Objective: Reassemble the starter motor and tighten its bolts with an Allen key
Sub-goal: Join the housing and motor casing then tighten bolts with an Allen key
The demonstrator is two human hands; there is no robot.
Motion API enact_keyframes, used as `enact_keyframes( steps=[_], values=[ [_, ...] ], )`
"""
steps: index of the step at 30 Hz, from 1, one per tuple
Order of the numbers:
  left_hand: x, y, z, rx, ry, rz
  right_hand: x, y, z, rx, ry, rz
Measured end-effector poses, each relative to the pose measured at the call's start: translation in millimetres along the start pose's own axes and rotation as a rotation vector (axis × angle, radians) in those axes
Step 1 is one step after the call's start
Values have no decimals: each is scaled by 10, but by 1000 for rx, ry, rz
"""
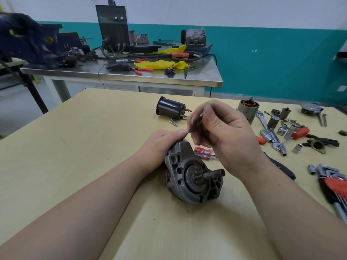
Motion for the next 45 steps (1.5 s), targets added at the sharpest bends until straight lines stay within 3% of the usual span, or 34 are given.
enact_keyframes(
  steps=[9, 12, 18, 22, 27, 33, 39, 45],
  values=[
    [-64, 41, -17, 20, 12, -169, 10, -12, -44, -143, -19, -141],
    [-74, 32, -38, 12, 5, -158, 14, -42, -34, -45, 24, -110],
    [-49, 22, -33, 17, -3, -130, 5, -74, -8, -184, -44, 43],
    [-47, 28, -48, 5, -18, -138, 40, -69, 11, -79, 29, -24],
    [-56, 23, -58, 14, -35, -127, 50, -38, 23, -335, -28, -132],
    [-78, 40, -72, -21, -31, -122, 21, -23, 138, -904, -333, -114],
    [-87, 41, -85, -20, -31, -134, 85, 8, 145, -1087, -417, -89],
    [-74, 51, -83, -7, -46, -157, 106, 27, 129, -1014, -517, -53]
  ],
)
Point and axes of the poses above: each hand's wrist, its own x-axis towards the middle knuckle, its own y-axis out of the palm, z = x × y, the point moved 1 cm from there along x, towards the middle knuckle, and after that the axes turned 5 degrees about -y, right-handed, at the moved point
